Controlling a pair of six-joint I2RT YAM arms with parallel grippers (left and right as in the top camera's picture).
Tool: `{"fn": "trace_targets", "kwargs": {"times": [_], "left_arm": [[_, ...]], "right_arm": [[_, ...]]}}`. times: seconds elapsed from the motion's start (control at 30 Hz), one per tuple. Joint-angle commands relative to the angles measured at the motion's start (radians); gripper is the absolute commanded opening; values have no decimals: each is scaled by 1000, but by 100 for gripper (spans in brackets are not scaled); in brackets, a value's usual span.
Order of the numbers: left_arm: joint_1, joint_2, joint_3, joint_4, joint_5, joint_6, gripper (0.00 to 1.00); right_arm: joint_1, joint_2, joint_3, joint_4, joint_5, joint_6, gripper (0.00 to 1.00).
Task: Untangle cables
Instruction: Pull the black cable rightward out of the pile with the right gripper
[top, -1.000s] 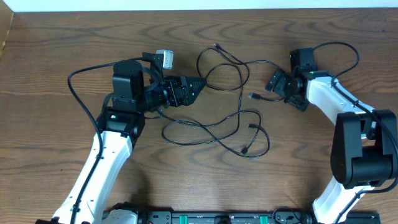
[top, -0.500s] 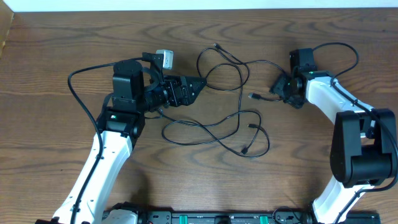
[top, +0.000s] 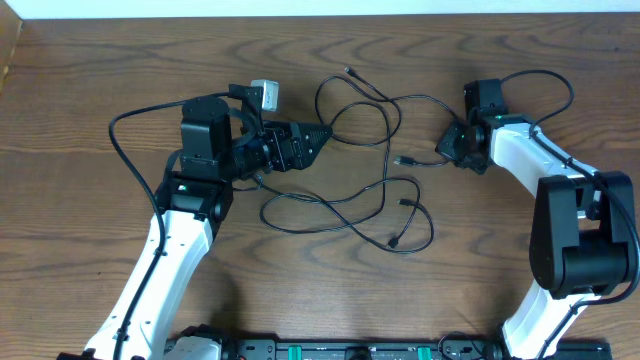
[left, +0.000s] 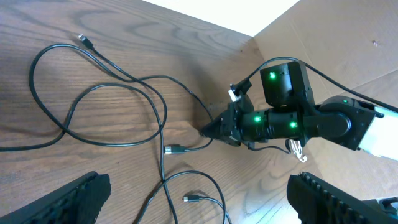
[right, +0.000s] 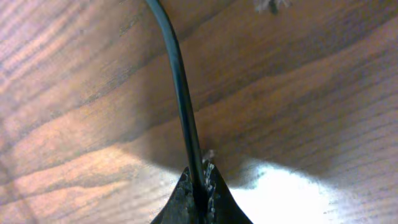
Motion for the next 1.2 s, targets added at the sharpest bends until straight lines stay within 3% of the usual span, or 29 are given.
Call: {"fn": "trace_targets", "kwargs": {"times": [0.0,0.23,0.47,0.8,1.17], "left_arm": [[-3,0,11,1,-6,14,96],[-3,0,11,2,-6,14,96],[-3,0,11,2,-6,14,96],[-3,0,11,2,-6,14,96],[-3,0,11,2,-6,14,96]], "right_arm": [[1,-17,5,-48,-36,-30,1],[-2,-219,26,-98,-62,-74,1],[-2,-484,26,-83,34,-75,1],[-2,-827,34,52,137,-92,1],[-15,-895,183,15,468,-280,1]]}}
